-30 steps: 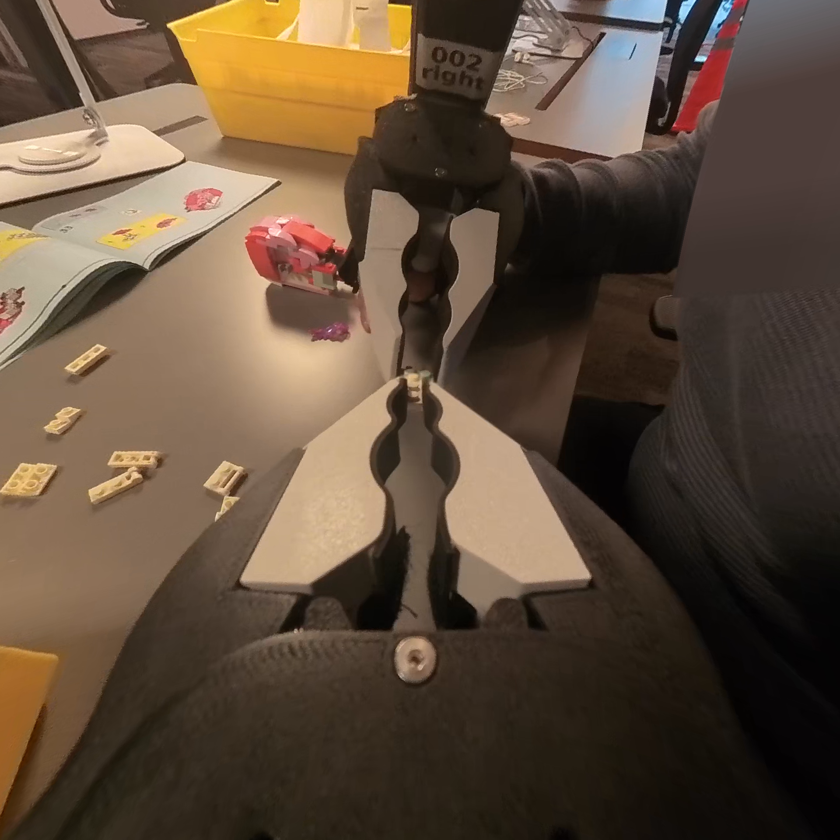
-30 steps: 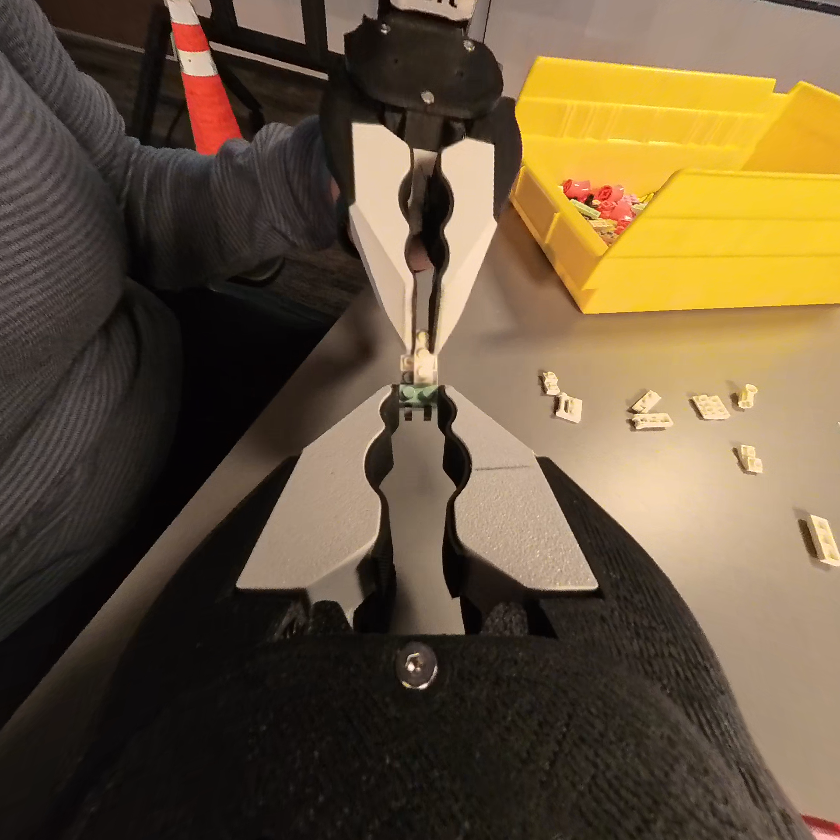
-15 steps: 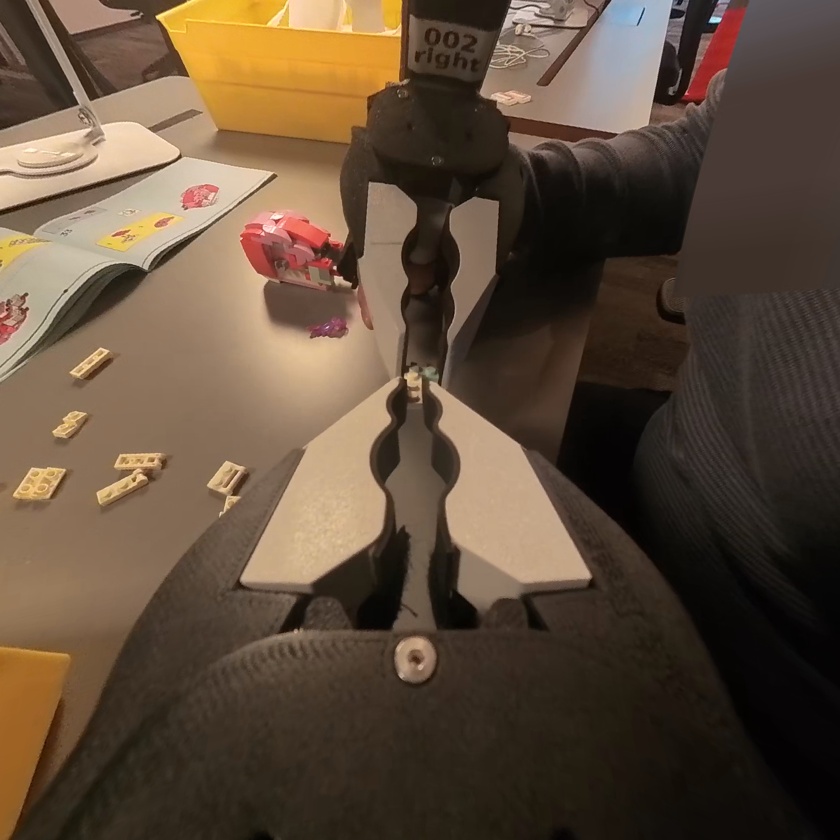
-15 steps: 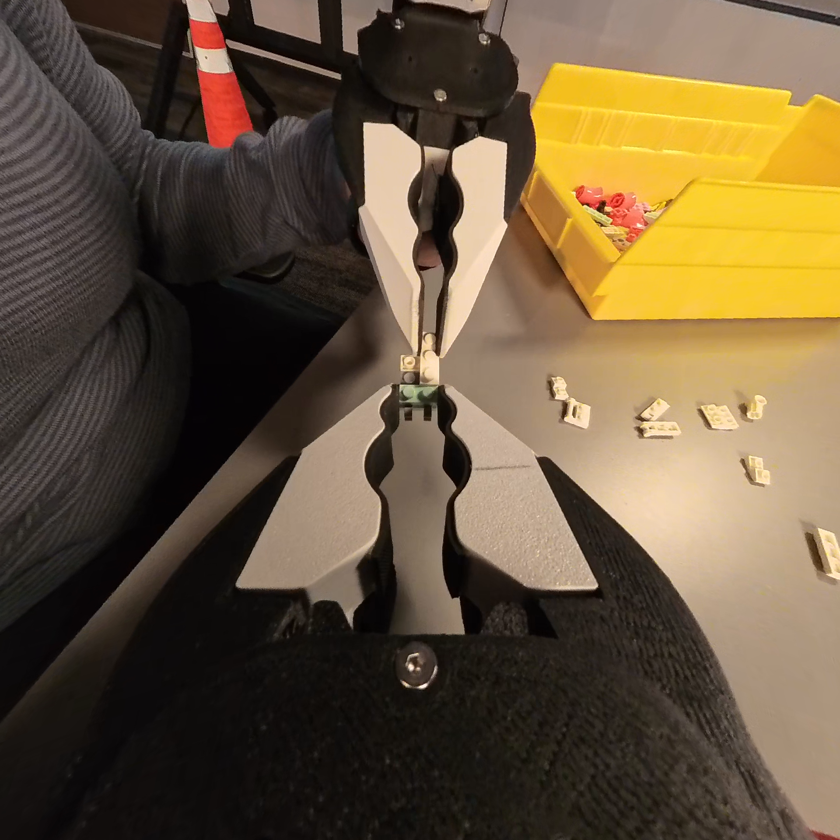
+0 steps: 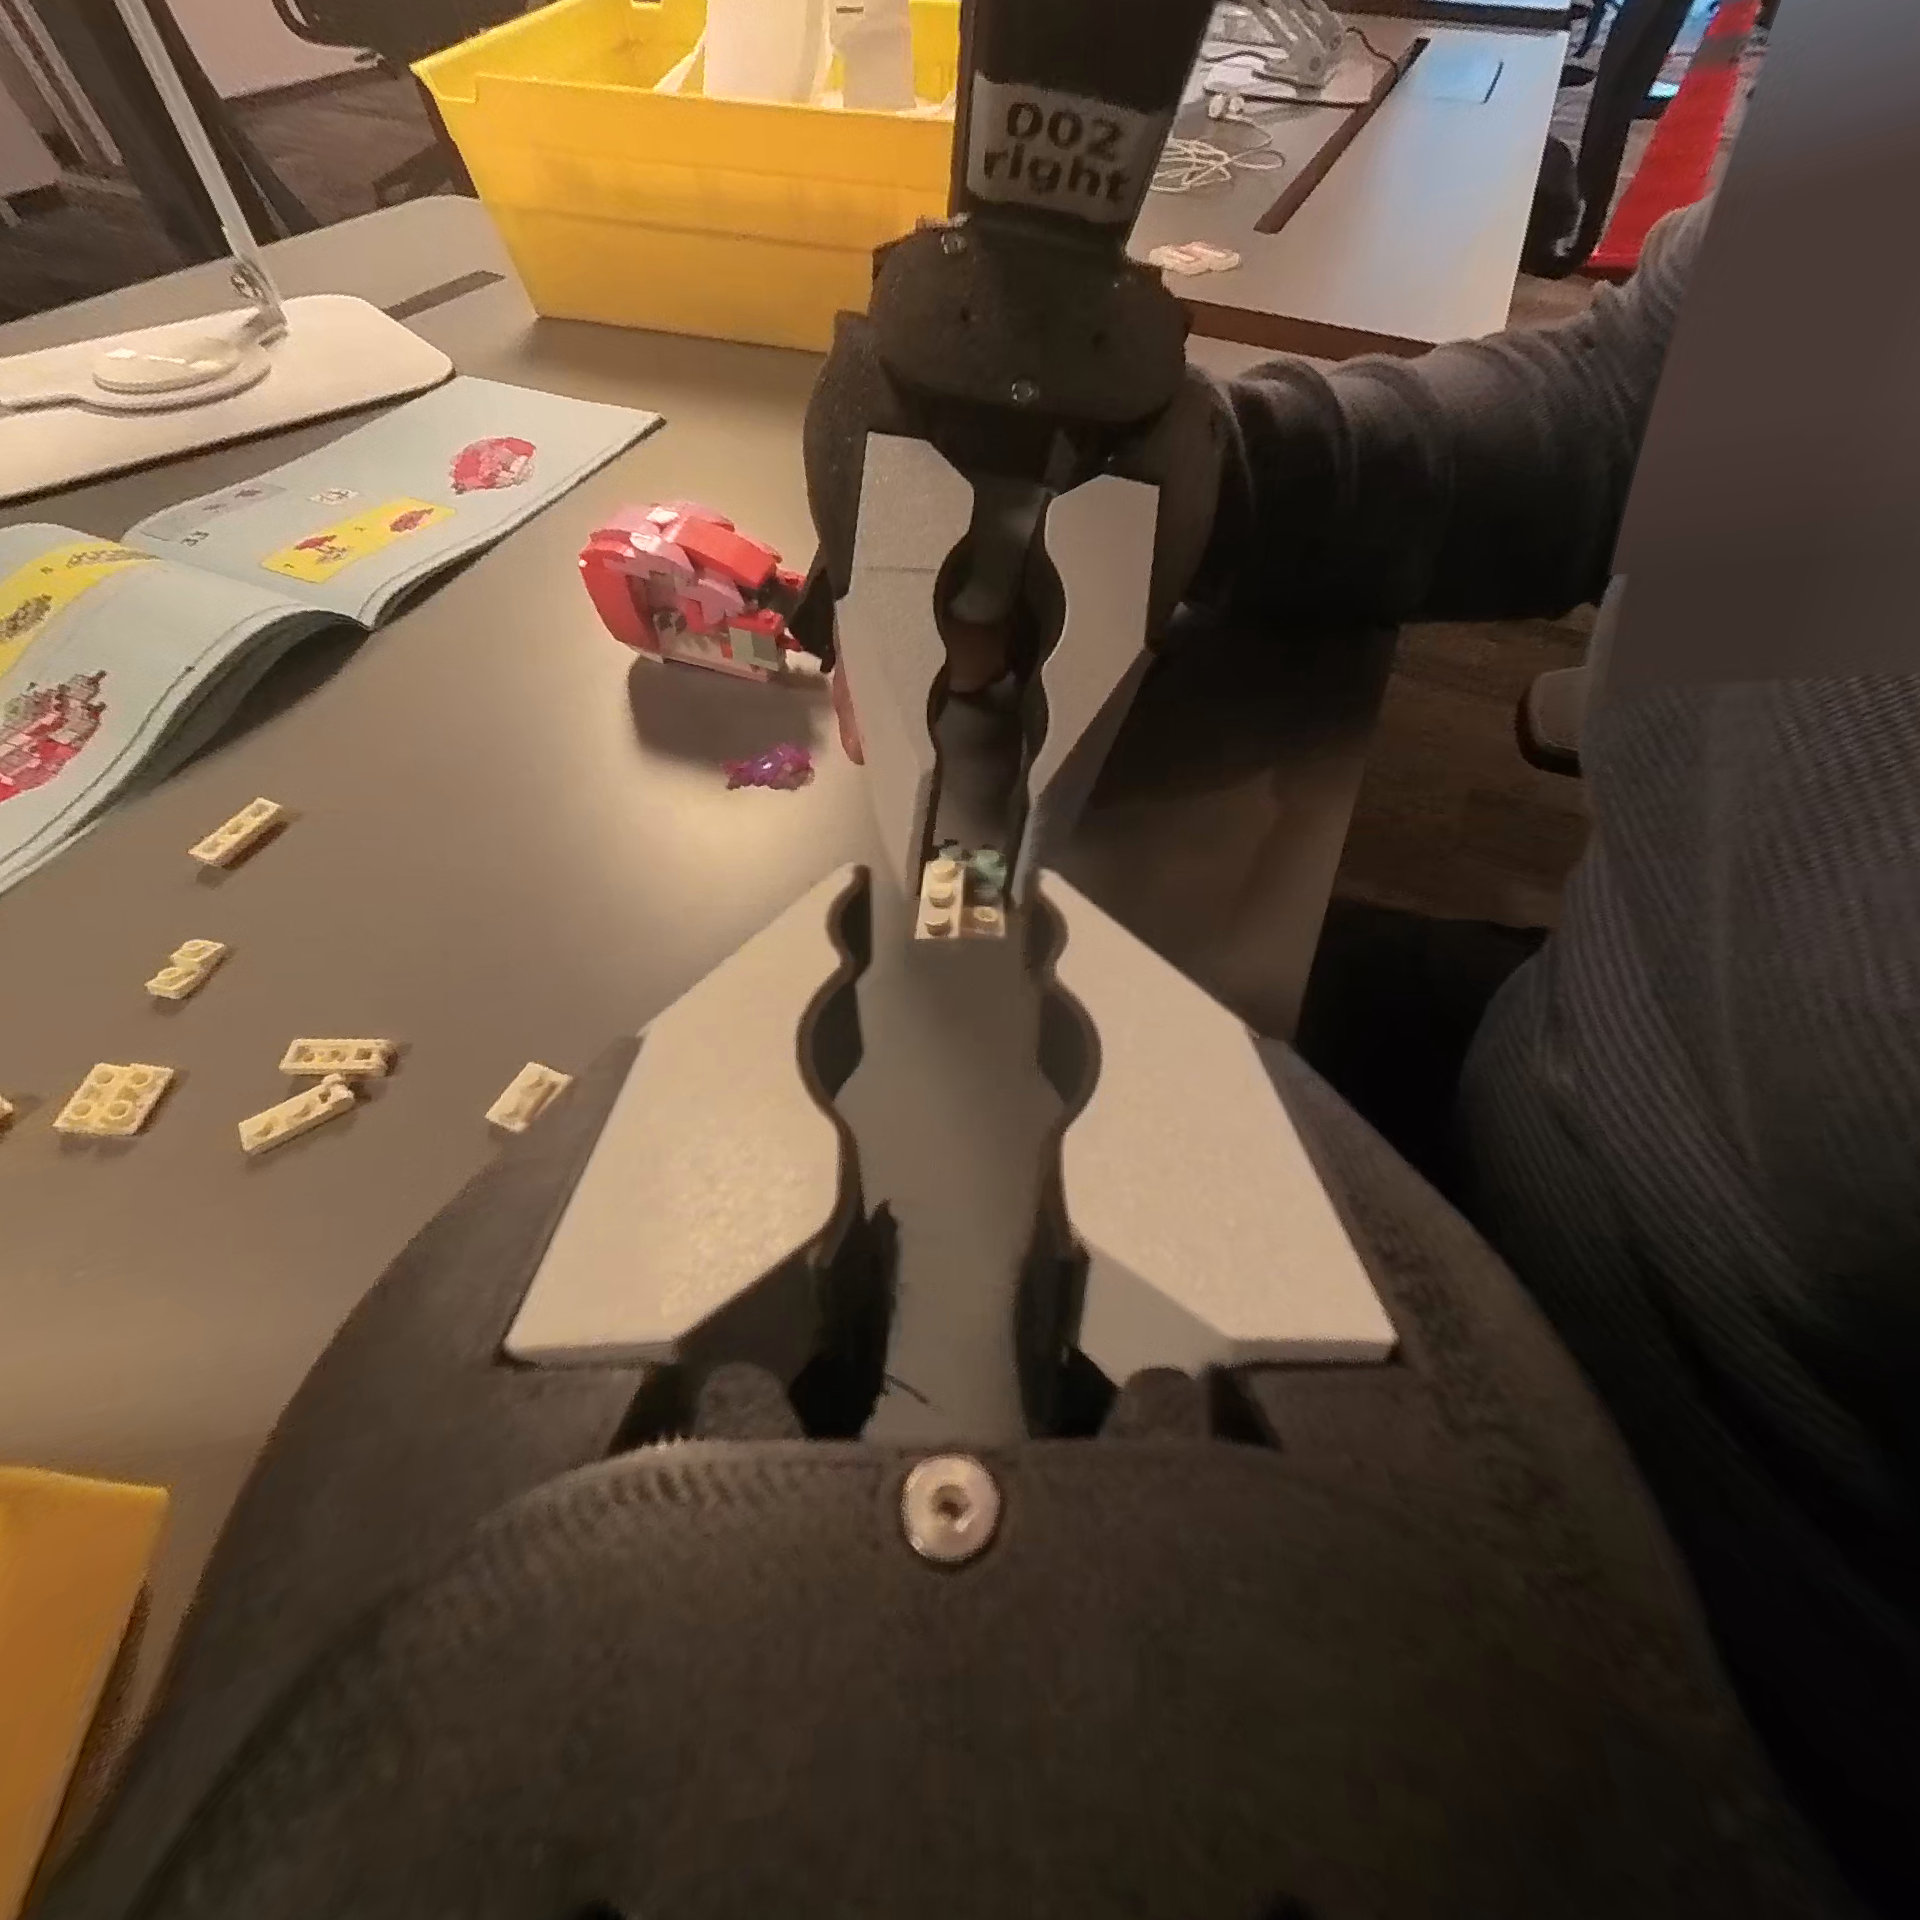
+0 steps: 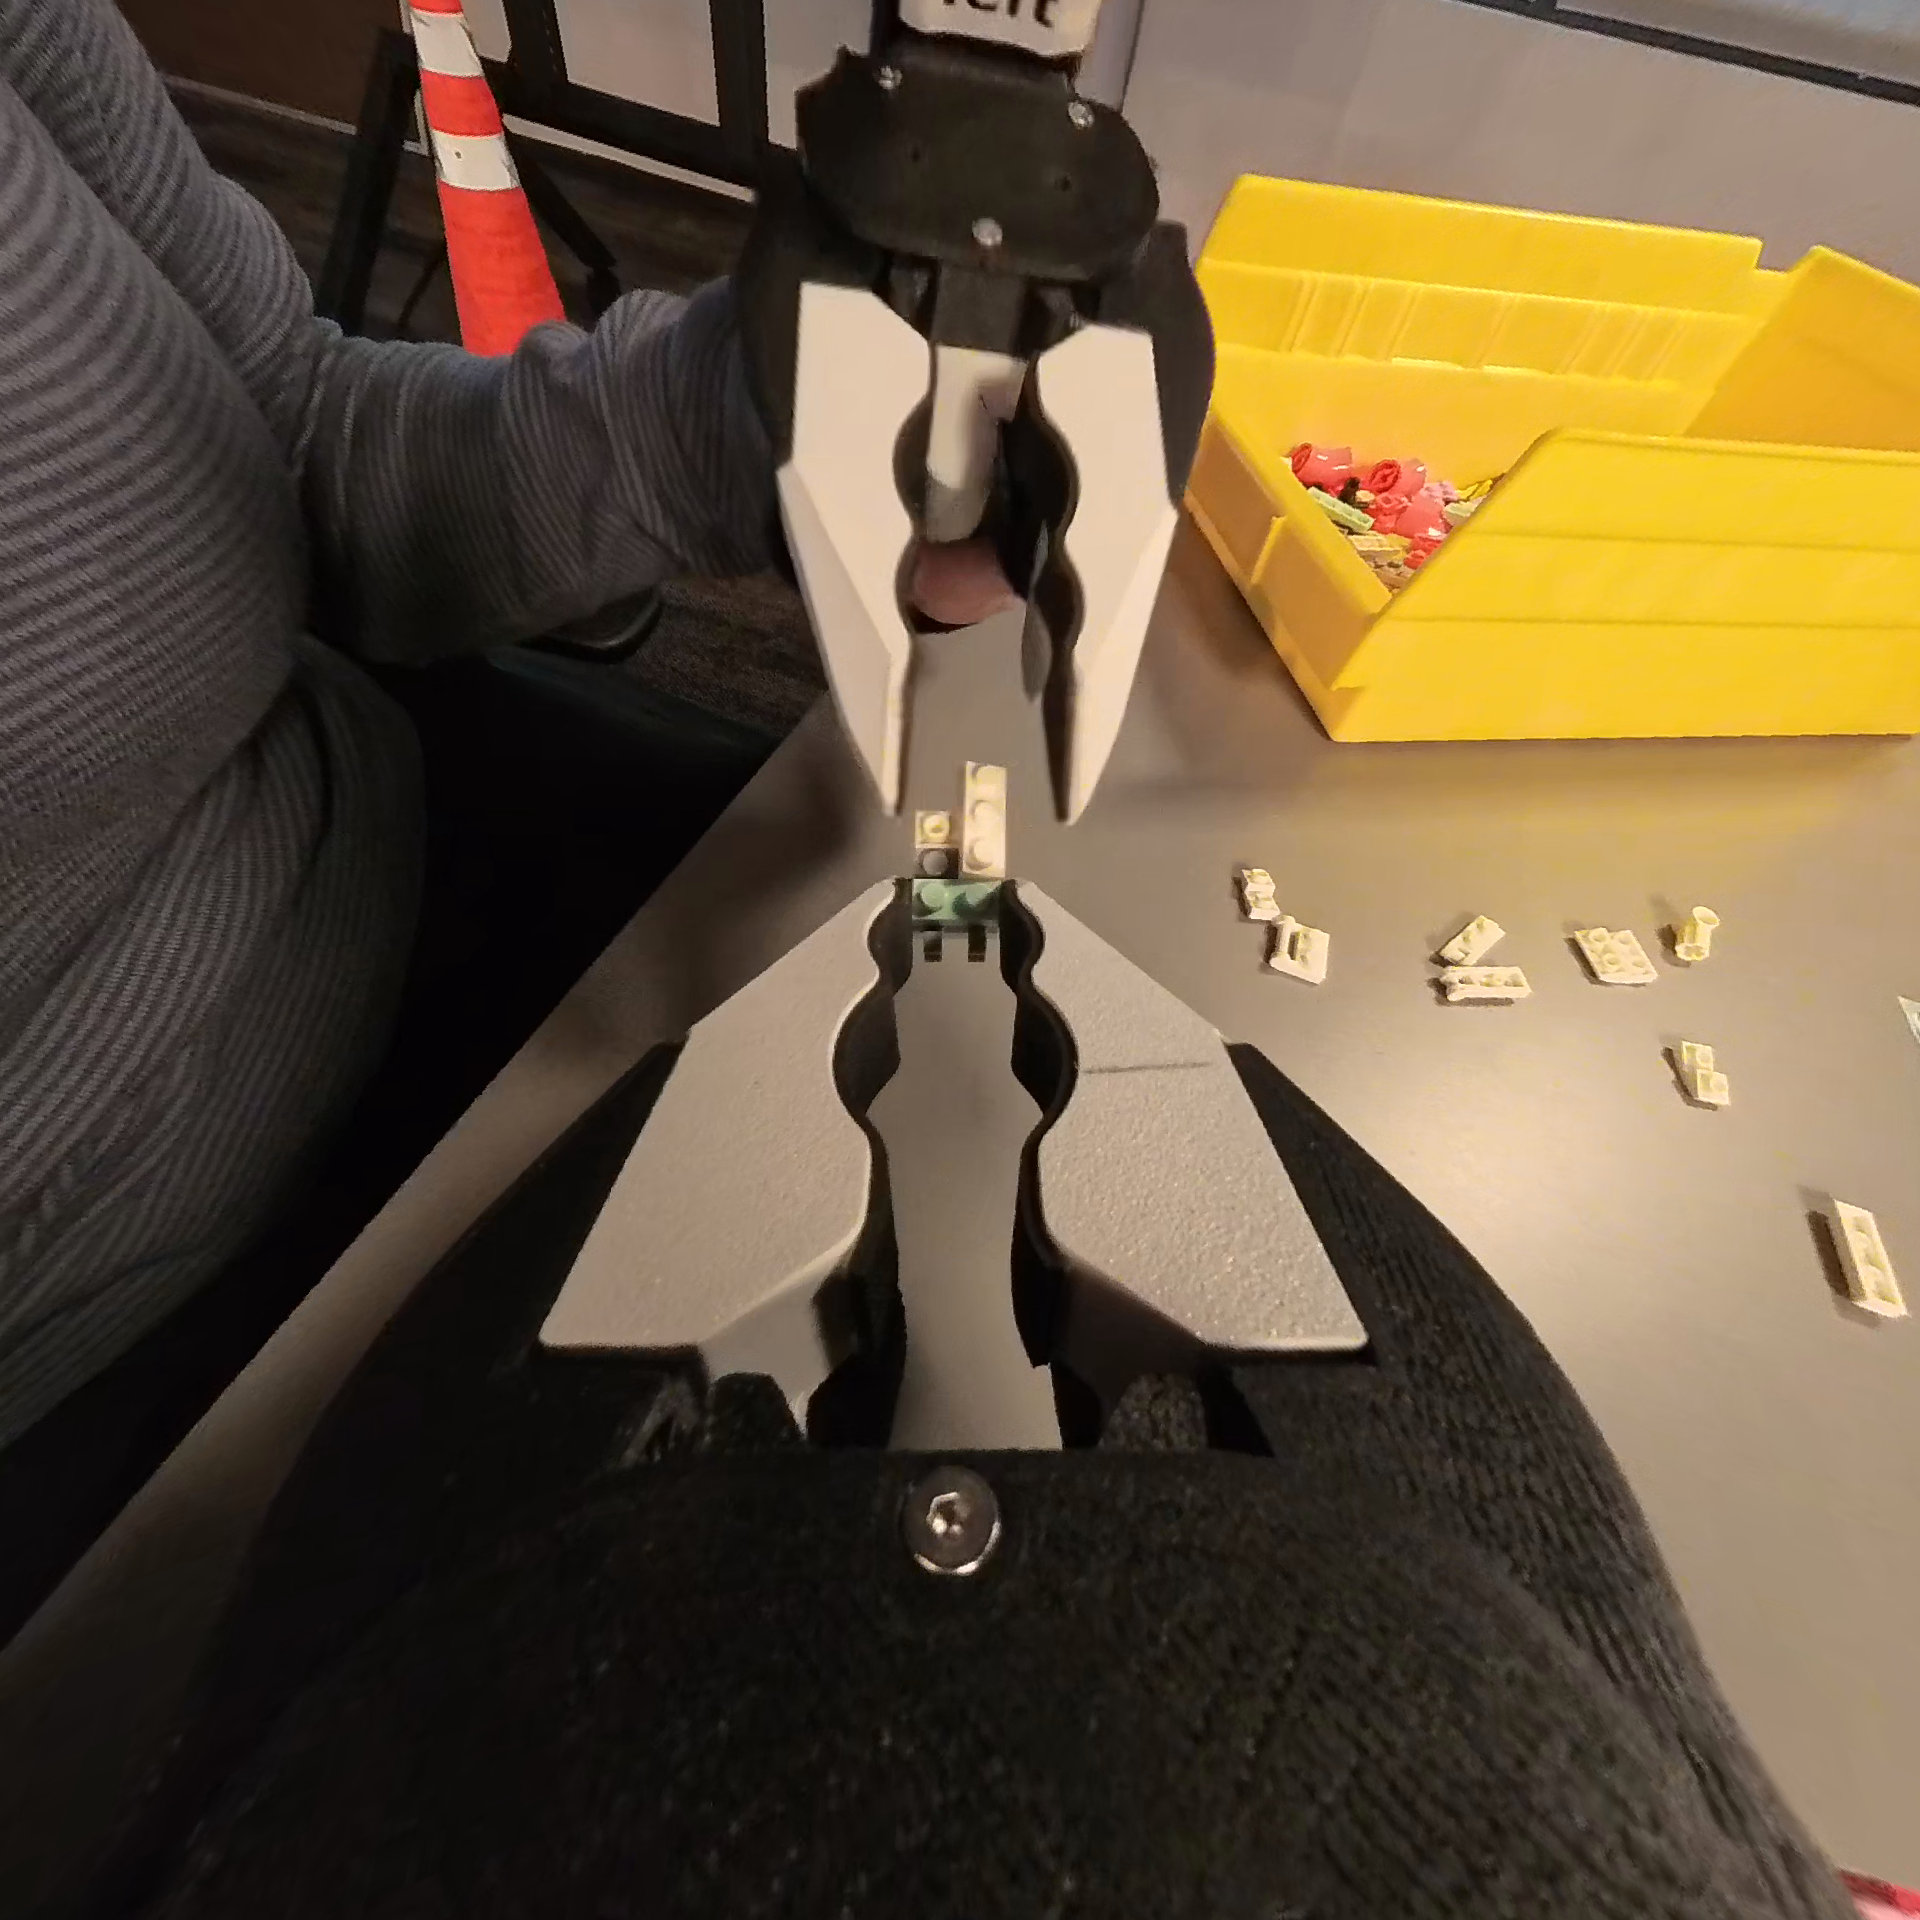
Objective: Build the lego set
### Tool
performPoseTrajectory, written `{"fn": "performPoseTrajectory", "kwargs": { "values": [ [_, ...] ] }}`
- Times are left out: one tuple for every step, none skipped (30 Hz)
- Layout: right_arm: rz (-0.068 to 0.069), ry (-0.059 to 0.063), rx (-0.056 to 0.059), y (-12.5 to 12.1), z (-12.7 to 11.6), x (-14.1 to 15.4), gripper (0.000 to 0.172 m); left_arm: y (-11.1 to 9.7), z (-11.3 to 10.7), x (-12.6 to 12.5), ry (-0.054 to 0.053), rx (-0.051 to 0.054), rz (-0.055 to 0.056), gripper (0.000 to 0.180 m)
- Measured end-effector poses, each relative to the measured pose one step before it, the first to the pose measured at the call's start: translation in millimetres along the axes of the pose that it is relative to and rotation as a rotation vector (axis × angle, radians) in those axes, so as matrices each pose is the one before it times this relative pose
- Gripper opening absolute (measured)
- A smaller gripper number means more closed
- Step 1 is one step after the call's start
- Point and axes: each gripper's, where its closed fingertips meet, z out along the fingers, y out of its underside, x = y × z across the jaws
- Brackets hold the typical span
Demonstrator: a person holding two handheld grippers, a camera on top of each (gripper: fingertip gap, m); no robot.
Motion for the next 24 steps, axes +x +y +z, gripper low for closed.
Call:
{"fn": "performPoseTrajectory", "kwargs": {
  "values": [
    [0.0017,0.0049,0.0004,0.05,-0.67,1.01,0.015,-2.25,-2.01,-0.88,-0.0109,0.0119,0.0092,0.034],
    [0.0029,0.0057,0.0002,-0.04,-0.83,1.33,0.015,-3.15,-2.28,-0.36,-0.0127,0.0173,0.0208,0.043],
    [0.0052,0.0075,-0.0002,0.04,-0.80,1.74,0.015,-2.89,-1.92,-0.61,-0.0242,0.0132,0.0398,0.051],
    [0.0072,0.0058,0.0004,-0.11,-0.83,1.51,0.015,-0.26,-0.77,-0.08,-0.0338,-0.0086,0.0706,0.057],
    [0.0068,0.0038,0.0038,-0.72,-0.87,1.07,0.015,1.59,0.03,-1.34,-0.0539,-0.0243,0.0916,0.062],
    [0.0082,0.0018,0.0057,-1.16,-0.88,0.76,0.015,2.77,1.17,-0.94,-0.0571,-0.0355,0.1065,0.067],
    [0.0105,0.0009,0.0047,-1.18,-0.76,0.70,0.015,3.51,1.93,0.25,-0.0517,-0.0447,0.1148,0.067],
    [0.0102,0.0010,0.0048,-1.25,-0.67,0.68,0.015,3.08,2.53,0.18,-0.0491,-0.0451,0.1096,0.068],
    [0.0098,-0.0010,0.0039,-0.98,-0.63,0.28,0.015,2.43,2.68,1.29,-0.0394,-0.0398,0.1041,0.068],
    [0.0091,0.0001,0.0019,-0.60,-0.48,0.46,0.015,0.80,2.44,0.11,-0.0457,-0.0283,0.1007,0.068],
    [0.0067,0.0008,0.0018,-0.54,-0.39,0.44,0.015,-0.38,1.58,-0.61,-0.0482,-0.0161,0.0973,0.066],
    [0.0061,-0.0009,0.0022,-0.60,-0.40,0.16,0.015,-1.08,1.20,0.68,-0.0299,-0.0084,0.0802,0.063],
    [0.0060,-0.0021,0.0016,-0.45,-0.33,-0.06,0.015,-1.32,1.24,-0.13,-0.0235,-0.0058,0.0505,0.060],
    [0.0041,-0.0014,0.0010,-0.44,-0.22,-0.15,0.015,-1.93,0.99,0.96,-0.0078,0.0004,0.0330,0.058],
    [0.0022,-0.0008,0.0004,-0.21,-0.11,0.01,0.015,-2.40,0.86,0.72,-0.0025,0.0063,0.0257,0.055],
    [0.0011,-0.0019,0.0008,-0.36,-0.17,-0.37,0.015,-1.01,1.07,0.31,-0.0037,-0.0014,0.0278,0.051],
    [0.0018,-0.0021,0.0005,-0.18,0.05,-0.32,0.015,0.92,1.26,0.11,-0.0027,-0.0120,0.0301,0.048],
    [0.0022,-0.0018,0.0008,-0.31,0.04,-0.31,0.015,1.67,1.62,1.24,0.0064,-0.0149,0.0273,0.046],
    [0.0020,-0.0023,0.0004,-0.14,-0.04,-0.32,0.015,1.53,1.43,0.69,0.0032,-0.0123,0.0201,0.044],
    [0.0008,-0.0009,-0.0009,0.03,-0.05,-0.09,0.015,1.13,1.31,0.45,0.0014,-0.0081,0.0164,0.042],
    [-0.0005,0.0017,-0.0061,0.90,0.06,0.26,0.015,0.85,0.71,-0.63,-0.0056,-0.0061,0.0122,0.040],
    [0.0006,-0.0017,-0.0036,0.60,0.07,-0.21,0.015,-0.19,-0.03,-1.04,-0.0083,-0.0009,0.0110,0.035],
    [0.0024,-0.0036,-0.0034,0.64,0.24,-0.55,0.015,-0.66,-0.38,-0.91,-0.0068,0.0024,0.0103,0.029],
    [0.0020,-0.0037,-0.0028,0.44,0.58,-0.59,0.015,0.20,-0.37,-1.45,-0.0088,-0.0028,0.0089,0.024]
  ]
}}
